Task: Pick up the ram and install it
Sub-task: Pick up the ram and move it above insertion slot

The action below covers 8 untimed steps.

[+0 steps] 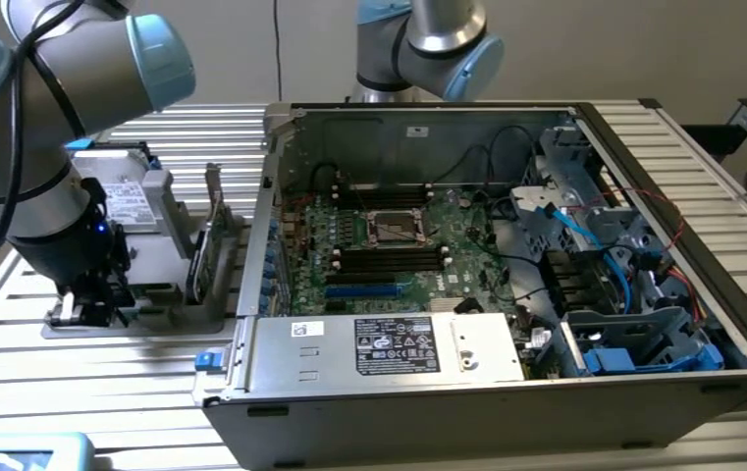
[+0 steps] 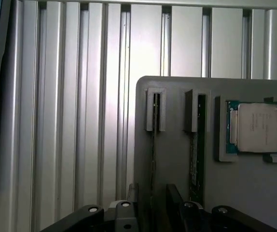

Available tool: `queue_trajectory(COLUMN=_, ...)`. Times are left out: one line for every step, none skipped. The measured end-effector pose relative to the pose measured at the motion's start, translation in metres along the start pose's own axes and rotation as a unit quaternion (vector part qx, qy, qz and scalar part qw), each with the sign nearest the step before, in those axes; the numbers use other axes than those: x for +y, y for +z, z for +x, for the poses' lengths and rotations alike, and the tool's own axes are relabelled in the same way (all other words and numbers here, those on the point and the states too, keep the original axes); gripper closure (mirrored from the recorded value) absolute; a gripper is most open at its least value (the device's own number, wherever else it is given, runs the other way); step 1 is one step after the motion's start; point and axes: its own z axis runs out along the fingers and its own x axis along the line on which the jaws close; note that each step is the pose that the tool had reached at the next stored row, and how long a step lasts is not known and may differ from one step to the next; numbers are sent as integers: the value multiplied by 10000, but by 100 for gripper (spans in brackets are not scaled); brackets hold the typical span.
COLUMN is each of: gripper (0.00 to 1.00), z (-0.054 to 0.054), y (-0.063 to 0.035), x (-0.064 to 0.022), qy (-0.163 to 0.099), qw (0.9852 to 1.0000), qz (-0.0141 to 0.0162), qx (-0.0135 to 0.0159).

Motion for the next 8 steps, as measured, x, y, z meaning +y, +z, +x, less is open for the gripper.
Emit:
queue_trajectory(gripper=64, z=0, y=0, x=0, qy=0, qw=10000, qz=0, qx=0)
queue_trajectory(gripper=64, z=-1, y=-1, x=1, qy=1, qw=10000, qz=0, qx=0)
queue_trajectory(gripper=64, z=-2, y=-7, x=0, qy=1, qw=10000, qz=0, qx=0)
queue_trajectory(gripper=64, z=-3, y=-24, x=1, qy=1, qw=10000, qz=0, qx=-1)
queue_trajectory(gripper=64, z=-3, y=-34, x=1, qy=1, qw=10000, qz=1, qx=-1)
queue_trajectory(gripper=64, z=-4, y=-36, x=1, qy=1, qw=10000, qz=1, qx=-1)
queue_trajectory(gripper=64, z=-4, y=-36, x=1, qy=1, qw=10000, qz=1, qx=-1)
queue_trajectory(gripper=64, z=-4, y=-36, x=1, qy=1, qw=10000, qz=1, qx=-1)
